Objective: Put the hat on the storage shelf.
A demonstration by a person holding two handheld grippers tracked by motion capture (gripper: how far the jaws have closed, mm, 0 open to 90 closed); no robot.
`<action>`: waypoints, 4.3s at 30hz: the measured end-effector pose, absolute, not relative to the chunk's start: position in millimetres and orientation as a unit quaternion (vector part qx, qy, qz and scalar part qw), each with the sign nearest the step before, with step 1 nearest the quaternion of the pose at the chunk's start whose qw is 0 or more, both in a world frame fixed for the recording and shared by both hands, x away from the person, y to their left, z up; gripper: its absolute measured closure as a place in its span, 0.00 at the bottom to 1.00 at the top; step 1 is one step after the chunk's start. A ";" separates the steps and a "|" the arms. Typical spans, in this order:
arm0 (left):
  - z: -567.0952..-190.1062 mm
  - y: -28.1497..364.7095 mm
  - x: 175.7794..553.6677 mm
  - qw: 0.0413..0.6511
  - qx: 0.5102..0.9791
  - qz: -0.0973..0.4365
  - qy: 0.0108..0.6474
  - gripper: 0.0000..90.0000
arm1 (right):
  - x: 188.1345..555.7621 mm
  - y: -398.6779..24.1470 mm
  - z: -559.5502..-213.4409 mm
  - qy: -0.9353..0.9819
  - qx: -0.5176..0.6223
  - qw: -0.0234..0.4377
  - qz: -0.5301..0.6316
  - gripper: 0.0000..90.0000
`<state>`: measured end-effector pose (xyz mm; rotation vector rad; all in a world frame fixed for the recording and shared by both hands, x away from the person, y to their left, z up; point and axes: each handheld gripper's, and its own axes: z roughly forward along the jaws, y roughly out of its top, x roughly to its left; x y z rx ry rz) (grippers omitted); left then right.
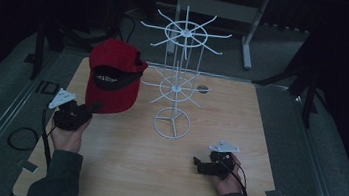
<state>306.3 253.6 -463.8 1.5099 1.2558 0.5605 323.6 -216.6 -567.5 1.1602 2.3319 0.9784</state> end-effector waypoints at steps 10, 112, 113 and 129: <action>-451.6 252.9 307.6 0.532 0.625 0.243 0.517 0.95 | 323.6 -216.5 -567.5 0.824 0.411 0.178 0.346 0.13; -371.5 250.1 307.1 0.611 0.565 0.271 0.483 0.95 | 323.6 -216.7 -567.2 0.825 0.410 0.179 0.345 0.13; -370.8 249.8 307.1 0.611 0.566 0.272 0.483 0.95 | 323.6 -216.7 -567.2 0.825 0.411 0.179 0.346 0.13; -361.6 247.6 304.9 0.629 0.551 0.265 0.480 0.95 | 323.8 -216.7 -567.2 0.825 0.410 0.178 0.346 0.13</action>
